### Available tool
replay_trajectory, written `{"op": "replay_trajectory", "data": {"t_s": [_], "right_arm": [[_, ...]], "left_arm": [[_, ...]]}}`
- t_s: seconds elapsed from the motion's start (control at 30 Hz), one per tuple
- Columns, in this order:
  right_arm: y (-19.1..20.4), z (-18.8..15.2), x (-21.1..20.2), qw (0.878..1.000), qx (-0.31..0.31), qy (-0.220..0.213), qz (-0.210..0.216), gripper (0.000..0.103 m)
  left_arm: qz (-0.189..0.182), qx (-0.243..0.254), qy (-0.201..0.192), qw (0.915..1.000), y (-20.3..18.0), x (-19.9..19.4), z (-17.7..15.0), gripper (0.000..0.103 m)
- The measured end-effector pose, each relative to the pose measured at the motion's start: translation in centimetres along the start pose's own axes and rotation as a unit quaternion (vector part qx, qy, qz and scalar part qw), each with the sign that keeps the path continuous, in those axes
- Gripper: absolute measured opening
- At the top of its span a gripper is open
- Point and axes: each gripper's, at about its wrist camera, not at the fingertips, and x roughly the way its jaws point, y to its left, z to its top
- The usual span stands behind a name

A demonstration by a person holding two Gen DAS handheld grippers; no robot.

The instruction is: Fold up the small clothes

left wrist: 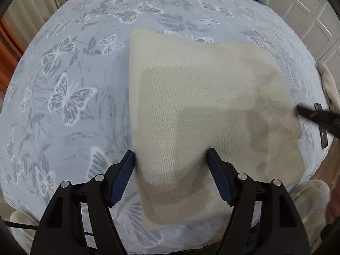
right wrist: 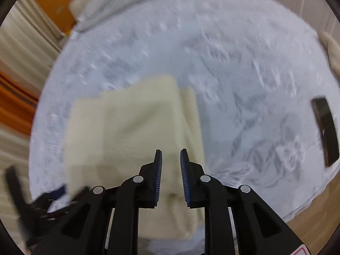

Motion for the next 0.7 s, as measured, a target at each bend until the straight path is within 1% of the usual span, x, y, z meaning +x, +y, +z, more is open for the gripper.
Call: {"op": "replay_trajectory", "data": {"t_s": [0.03, 0.07, 0.1, 0.13, 0.17, 0.2, 0.23, 0.27, 0.3, 0.37, 0.43, 0.47, 0.53, 0.6, 0.63, 0.67, 0.7], "right_arm": [[0.8, 0.1, -0.3, 1.000, -0.007, 0.003, 0.016, 0.018], [1.7, 0.1, 0.0, 0.999, -0.016, 0.018, 0.034, 0.017], [2.4, 0.1, 0.9, 0.998, -0.025, 0.031, 0.040, 0.017], [3.1, 0.0, 2.5, 0.998, -0.040, 0.045, 0.027, 0.016], [3.1, -1.0, 3.9, 0.997, -0.050, 0.062, 0.004, 0.016], [3.2, -1.4, 6.5, 0.993, -0.063, 0.091, -0.027, 0.013], [3.2, -1.7, 7.9, 0.992, -0.068, 0.102, -0.034, 0.010], [3.4, -1.9, 8.7, 0.993, -0.078, 0.086, -0.037, 0.009], [3.9, -1.8, 8.7, 0.991, -0.091, 0.081, -0.048, 0.009], [5.1, -1.5, 8.5, 0.987, -0.111, 0.086, -0.076, 0.012], [5.2, -1.8, 7.5, 0.986, -0.122, 0.081, -0.081, 0.012], [4.6, -2.3, 6.4, 0.988, -0.114, 0.071, -0.071, 0.014], [3.2, -3.0, 4.3, 0.995, -0.070, 0.054, -0.035, 0.015], [2.0, -3.5, 3.2, 0.998, -0.033, 0.045, -0.011, 0.018], [1.0, -3.8, 2.4, 0.999, -0.013, 0.042, 0.007, 0.023], [0.6, -4.0, 2.1, 0.999, -0.007, 0.041, 0.016, 0.036], [0.1, -4.4, 1.6, 0.999, -0.003, 0.039, 0.016, 0.049]], "left_arm": [[-0.001, -0.001, 0.000, 1.0000, 0.1, 0.1, 0.0, 0.069], [-0.001, -0.002, 0.000, 1.0000, 0.1, 0.1, 0.0, 0.069], [0.001, -0.001, 0.000, 1.0000, 0.0, 0.1, -0.1, 0.069], [0.002, -0.001, 0.000, 1.0000, -0.1, 0.1, -0.1, 0.069], [0.003, -0.001, 0.000, 1.0000, -0.1, 0.2, -0.1, 0.069], [0.004, -0.002, 0.000, 1.0000, -0.1, 0.2, -0.1, 0.069], [0.004, -0.002, 0.001, 1.0000, -0.1, 0.3, -0.1, 0.069], [0.004, 0.000, 0.003, 1.0000, -0.2, 0.3, -0.1, 0.070], [0.005, 0.002, 0.004, 1.0000, -0.2, 0.5, -0.1, 0.070], [0.009, 0.004, 0.001, 0.9999, -0.1, 0.5, -0.1, 0.070], [0.010, 0.000, 0.002, 1.0000, 0.0, 0.6, 0.0, 0.071], [0.009, -0.002, 0.003, 1.0000, 0.0, 0.6, 0.0, 0.071], [0.008, -0.003, 0.004, 1.0000, 0.2, 0.4, -0.1, 0.071], [0.002, -0.010, 0.008, 0.9999, 0.3, 0.2, -0.2, 0.070], [-0.005, -0.017, 0.011, 0.9998, 0.5, -0.1, -0.3, 0.069], [-0.011, -0.024, 0.013, 0.9996, 0.5, -0.3, -0.5, 0.070], [-0.020, -0.032, 0.013, 0.9992, 0.6, -0.7, -0.7, 0.073]]}}
